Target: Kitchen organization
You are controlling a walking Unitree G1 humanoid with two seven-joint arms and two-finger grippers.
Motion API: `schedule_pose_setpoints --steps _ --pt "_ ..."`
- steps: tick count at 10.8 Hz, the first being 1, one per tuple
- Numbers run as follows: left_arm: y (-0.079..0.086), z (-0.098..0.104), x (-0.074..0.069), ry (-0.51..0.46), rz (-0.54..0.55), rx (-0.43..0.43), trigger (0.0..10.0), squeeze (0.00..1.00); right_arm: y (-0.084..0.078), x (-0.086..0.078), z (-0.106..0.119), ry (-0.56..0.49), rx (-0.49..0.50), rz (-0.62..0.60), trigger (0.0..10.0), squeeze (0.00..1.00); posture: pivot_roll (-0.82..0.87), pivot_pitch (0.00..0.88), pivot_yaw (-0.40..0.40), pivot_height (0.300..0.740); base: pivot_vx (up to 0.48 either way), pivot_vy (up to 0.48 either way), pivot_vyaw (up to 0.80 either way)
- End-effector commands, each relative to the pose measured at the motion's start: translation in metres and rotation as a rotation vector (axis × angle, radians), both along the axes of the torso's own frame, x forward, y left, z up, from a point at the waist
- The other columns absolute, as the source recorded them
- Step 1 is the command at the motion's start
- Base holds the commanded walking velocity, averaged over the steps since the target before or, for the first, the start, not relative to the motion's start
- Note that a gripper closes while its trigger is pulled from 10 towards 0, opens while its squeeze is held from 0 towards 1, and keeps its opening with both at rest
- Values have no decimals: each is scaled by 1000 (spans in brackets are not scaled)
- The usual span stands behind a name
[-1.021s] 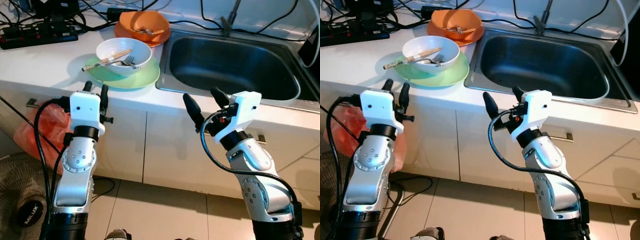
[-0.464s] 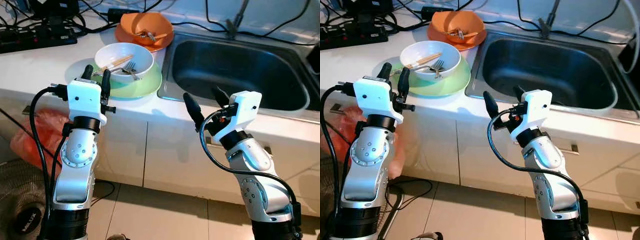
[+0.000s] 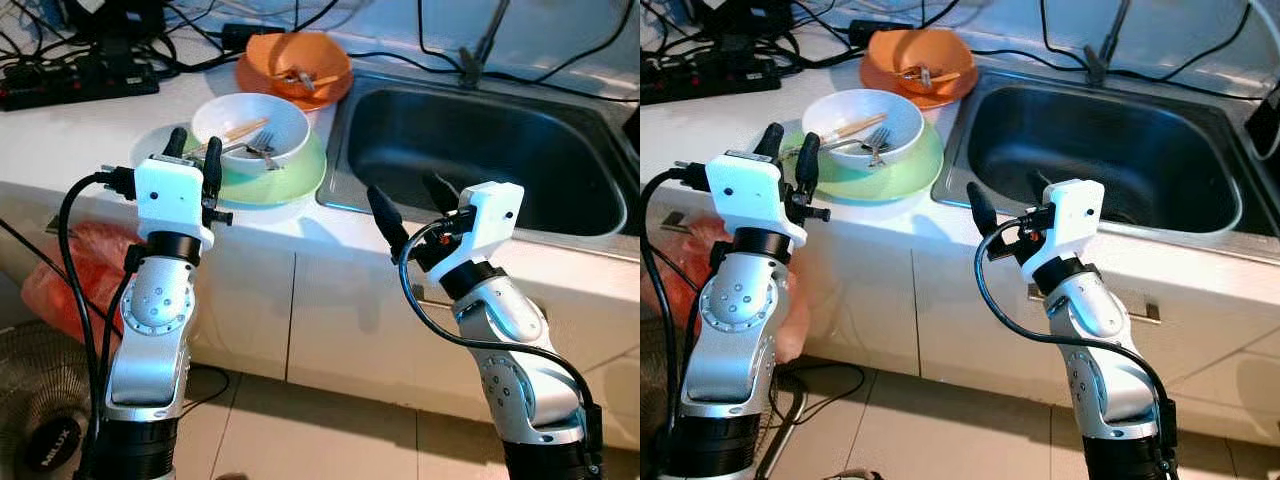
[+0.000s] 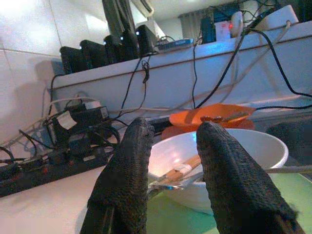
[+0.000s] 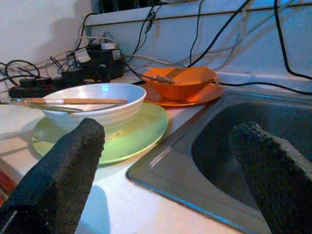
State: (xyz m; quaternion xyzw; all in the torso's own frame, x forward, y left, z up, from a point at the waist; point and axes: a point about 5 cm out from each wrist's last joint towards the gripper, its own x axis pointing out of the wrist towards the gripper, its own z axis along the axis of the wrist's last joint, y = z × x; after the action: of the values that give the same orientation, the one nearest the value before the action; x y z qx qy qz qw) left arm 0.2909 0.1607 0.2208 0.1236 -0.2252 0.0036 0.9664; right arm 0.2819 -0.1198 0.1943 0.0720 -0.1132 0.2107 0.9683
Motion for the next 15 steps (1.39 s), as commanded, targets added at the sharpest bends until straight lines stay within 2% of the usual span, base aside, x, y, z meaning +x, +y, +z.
schedule_pose_setpoints --steps 1,7,9,12,14,15 --pt "-4 2 -1 -7 -19 8 10000 0 -2 -2 2 -20 -7 -8 10000 0 68 97 -72 740 472 0 0" --pt "-3 -2 -1 19 -15 -2 10000 0 -2 -3 0 -15 -11 -10 10000 0 65 106 -69 740 460 0 0" --pt "-7 -1 -4 6 -48 -26 10000 0 -2 -3 0 -15 -12 -10 10000 0 65 107 -71 740 0 0 0" --pt "-7 -4 -8 13 -53 -15 10000 0 -1 -4 0 -18 -13 -8 10000 0 65 108 -71 740 0 0 0" --pt "-5 4 -14 -42 -62 21 10000 0 -1 -3 1 -23 -17 -5 10000 0 70 106 -75 740 0 0 0" --pt "-4 15 -24 -98 -98 66 10000 0 -1 -3 1 -27 -23 -2 10000 0 75 105 -78 740 0 0 0"
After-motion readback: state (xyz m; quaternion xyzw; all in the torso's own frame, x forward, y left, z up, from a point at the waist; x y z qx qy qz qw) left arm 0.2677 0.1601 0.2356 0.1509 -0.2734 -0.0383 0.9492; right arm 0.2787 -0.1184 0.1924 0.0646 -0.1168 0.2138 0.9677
